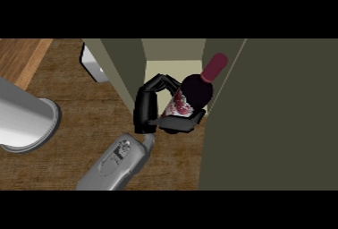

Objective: Pick up the wine, place it into the cabinet and close the cabinet

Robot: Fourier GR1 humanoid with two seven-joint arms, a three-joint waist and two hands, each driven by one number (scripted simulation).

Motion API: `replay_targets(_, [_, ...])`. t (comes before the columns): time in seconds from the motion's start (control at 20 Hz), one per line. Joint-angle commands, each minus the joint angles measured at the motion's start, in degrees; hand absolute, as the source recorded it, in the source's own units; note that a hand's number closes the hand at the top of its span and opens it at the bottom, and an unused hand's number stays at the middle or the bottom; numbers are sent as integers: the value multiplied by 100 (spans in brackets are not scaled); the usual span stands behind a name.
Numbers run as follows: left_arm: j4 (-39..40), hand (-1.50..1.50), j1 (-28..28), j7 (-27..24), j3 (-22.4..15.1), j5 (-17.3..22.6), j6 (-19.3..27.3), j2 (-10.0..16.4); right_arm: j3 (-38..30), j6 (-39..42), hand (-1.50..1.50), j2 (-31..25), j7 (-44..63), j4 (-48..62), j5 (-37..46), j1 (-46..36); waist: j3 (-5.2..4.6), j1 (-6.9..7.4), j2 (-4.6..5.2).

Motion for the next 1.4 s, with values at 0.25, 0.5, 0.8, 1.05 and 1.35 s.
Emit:
replay_targets(0.25, [783, 150, -251, -632, 706, 296, -429, -22, -78, -115, -150, -57, 405, -814, -485, 87, 0, -7, 2])
replay_targets(0.5, [1098, 150, -678, -483, 775, 569, -376, -22, -299, 167, -150, -14, -276, -606, -651, 544, 4, -44, 7])
replay_targets(0.8, [1557, 150, -970, -456, 948, 621, -636, -23, -179, -83, -150, -16, 184, -526, -634, 119, 2, -26, 7])
replay_targets(1.05, [2378, 150, -1447, -434, 1464, 516, -1006, 38, 163, -81, -150, 113, 139, -821, -308, 382, 1, -46, 8])
replay_targets(1.35, [3263, 150, -1813, -979, 1672, 710, -1106, -22, 229, -298, -150, 124, 386, -894, -254, 144, -2, -94, 23])
